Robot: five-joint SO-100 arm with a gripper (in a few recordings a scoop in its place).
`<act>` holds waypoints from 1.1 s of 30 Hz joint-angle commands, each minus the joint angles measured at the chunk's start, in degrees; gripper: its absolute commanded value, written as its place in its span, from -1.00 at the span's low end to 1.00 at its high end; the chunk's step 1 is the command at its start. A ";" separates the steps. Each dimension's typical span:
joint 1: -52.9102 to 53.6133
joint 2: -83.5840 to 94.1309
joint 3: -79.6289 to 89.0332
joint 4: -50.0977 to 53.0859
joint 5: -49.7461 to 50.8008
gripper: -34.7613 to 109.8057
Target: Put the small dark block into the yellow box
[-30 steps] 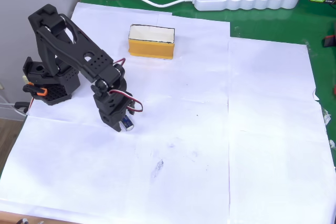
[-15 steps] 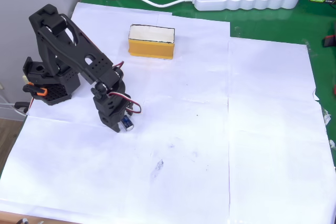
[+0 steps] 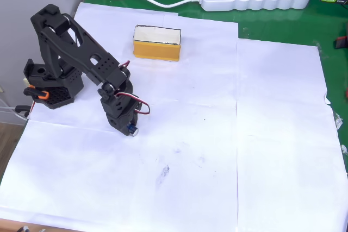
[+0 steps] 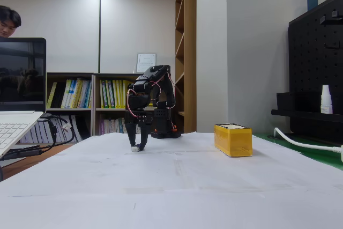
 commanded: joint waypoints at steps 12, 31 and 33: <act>0.09 -12.92 12.57 11.07 7.91 -0.52; -41.13 -12.92 62.58 57.13 39.81 -0.52; -46.93 -12.22 62.31 55.11 42.45 -0.52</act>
